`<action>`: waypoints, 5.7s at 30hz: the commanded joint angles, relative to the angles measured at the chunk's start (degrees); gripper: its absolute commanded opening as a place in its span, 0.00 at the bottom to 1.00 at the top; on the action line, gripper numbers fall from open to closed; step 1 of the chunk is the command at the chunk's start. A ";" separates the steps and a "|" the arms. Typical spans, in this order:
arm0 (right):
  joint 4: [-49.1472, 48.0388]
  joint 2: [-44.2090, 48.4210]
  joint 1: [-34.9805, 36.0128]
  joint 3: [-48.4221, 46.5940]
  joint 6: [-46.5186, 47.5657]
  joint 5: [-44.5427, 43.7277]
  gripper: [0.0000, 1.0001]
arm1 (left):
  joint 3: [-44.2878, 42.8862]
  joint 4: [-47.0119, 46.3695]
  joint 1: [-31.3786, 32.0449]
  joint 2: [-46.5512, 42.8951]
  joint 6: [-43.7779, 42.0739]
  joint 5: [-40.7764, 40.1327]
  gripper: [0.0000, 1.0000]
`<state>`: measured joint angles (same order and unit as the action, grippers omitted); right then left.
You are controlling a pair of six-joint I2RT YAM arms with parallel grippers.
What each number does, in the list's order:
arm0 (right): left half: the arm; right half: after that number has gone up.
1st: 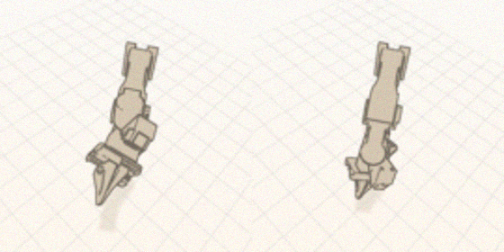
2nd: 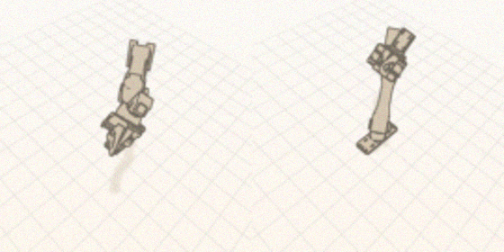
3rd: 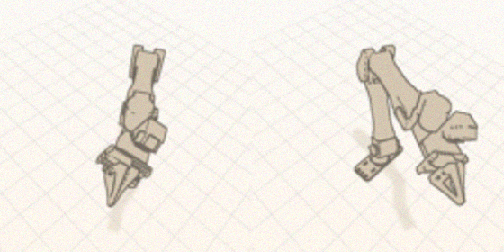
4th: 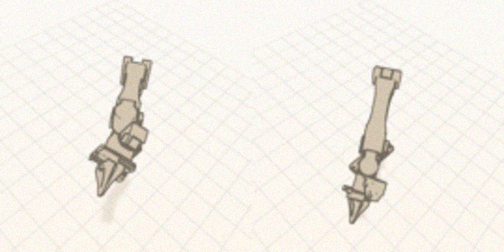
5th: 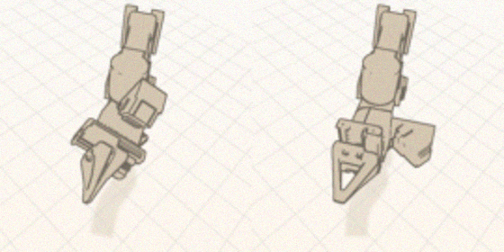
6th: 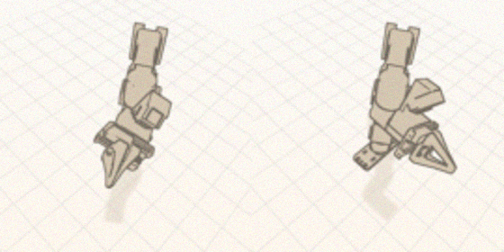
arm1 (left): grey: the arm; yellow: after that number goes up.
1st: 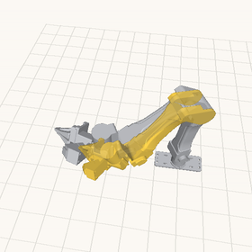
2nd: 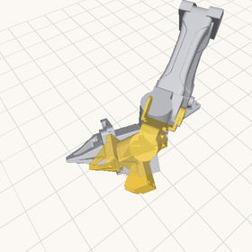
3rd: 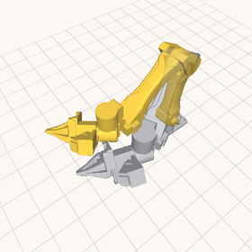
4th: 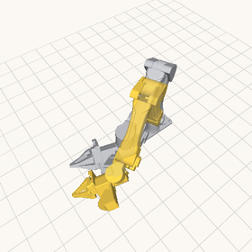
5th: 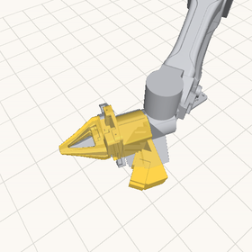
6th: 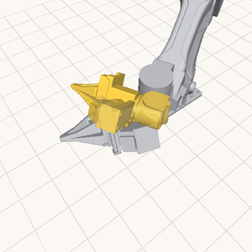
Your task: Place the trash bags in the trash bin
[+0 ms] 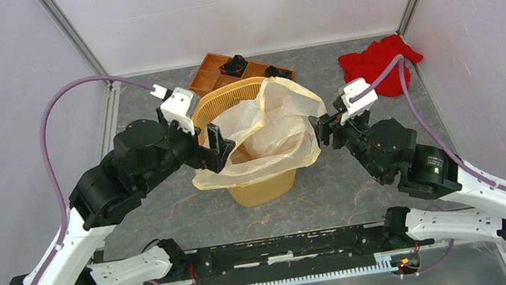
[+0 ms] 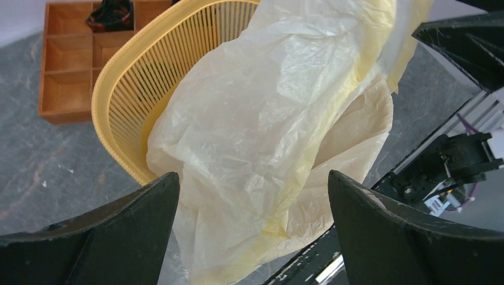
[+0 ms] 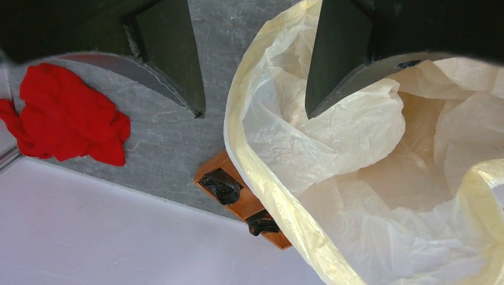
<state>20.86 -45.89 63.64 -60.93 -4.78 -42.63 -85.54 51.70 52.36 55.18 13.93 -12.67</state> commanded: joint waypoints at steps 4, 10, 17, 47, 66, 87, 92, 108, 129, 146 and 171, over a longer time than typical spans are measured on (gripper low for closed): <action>-3.62 -0.94 -0.01 -1.78 2.08 -1.97 0.65 | 2.79 -8.14 3.57 -0.68 -12.82 6.57 1.00; -4.80 -1.70 -0.03 -1.65 2.50 -1.00 0.63 | 9.25 -14.71 5.75 -2.20 -23.04 1.78 1.00; -4.75 -2.38 -0.05 -1.81 2.31 -0.85 0.51 | 11.00 -19.06 5.96 -1.25 -23.21 -9.26 0.89; 0.28 -19.41 -20.21 -13.41 0.72 23.58 0.00 | -2.00 -1.91 5.40 4.38 6.58 -21.28 0.58; -6.62 -25.79 -30.31 -11.76 0.49 39.36 0.00 | 3.86 -11.21 -28.08 8.49 0.50 10.28 0.03; -11.90 -37.52 -36.01 -14.02 -2.52 48.73 0.01 | 11.53 -28.41 -44.36 16.56 9.49 20.64 0.38; -11.49 -40.50 -36.31 -13.64 -2.70 50.87 0.00 | 13.62 -29.85 -44.88 19.25 10.58 22.80 0.39; -14.19 -34.33 -36.35 0.83 -4.56 55.29 0.00 | 27.63 -33.58 -45.46 15.22 12.06 31.51 0.31; -8.15 -22.52 -36.35 2.68 -1.77 45.57 0.22 | 34.06 -21.57 -45.43 -4.97 7.29 13.86 0.49; -23.83 -7.16 -52.31 20.76 -22.65 78.94 0.90 | 38.34 -13.89 -45.49 -20.32 39.92 23.19 0.88; -52.23 -11.47 -43.80 37.17 -32.47 83.85 0.50 | 59.88 -43.68 -45.48 -13.76 49.94 42.49 0.24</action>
<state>-24.67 -56.23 17.58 -26.94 -37.08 41.30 -27.70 15.49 6.76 41.32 61.32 24.62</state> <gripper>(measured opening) 0.538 0.253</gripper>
